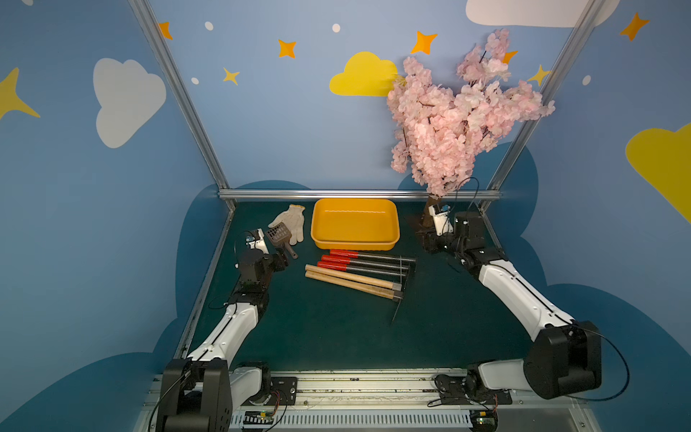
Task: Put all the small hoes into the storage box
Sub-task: Pick up the hoe from the center of the board.
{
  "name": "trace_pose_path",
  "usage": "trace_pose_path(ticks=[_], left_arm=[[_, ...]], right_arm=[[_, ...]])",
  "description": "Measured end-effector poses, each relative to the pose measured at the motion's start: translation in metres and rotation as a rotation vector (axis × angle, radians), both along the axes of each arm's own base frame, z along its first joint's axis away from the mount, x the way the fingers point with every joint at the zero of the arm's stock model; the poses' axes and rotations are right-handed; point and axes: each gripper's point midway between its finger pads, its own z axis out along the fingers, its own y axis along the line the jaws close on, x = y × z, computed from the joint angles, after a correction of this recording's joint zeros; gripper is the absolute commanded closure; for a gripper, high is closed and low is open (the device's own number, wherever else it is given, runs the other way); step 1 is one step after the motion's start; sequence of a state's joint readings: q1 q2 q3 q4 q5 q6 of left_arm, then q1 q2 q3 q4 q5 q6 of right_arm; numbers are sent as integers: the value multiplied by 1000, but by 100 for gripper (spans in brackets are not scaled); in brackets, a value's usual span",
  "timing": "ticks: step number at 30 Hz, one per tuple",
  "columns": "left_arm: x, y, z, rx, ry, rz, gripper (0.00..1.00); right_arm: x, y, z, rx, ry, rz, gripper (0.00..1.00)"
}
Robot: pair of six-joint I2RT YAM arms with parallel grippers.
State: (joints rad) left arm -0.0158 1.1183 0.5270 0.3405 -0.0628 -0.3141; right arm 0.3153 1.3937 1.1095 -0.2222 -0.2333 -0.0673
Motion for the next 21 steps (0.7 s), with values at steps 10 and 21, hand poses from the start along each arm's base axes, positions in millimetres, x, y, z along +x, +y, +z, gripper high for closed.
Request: trace_pose_path(ticks=[10, 21], left_arm=[[-34, -50, 14, -214, 18, -216, 21], [-35, -65, -7, -280, 103, -279, 22]], right_arm=[[-98, 124, -72, -126, 324, 555, 49], [-118, 137, -145, -365, 539, 599, 60]])
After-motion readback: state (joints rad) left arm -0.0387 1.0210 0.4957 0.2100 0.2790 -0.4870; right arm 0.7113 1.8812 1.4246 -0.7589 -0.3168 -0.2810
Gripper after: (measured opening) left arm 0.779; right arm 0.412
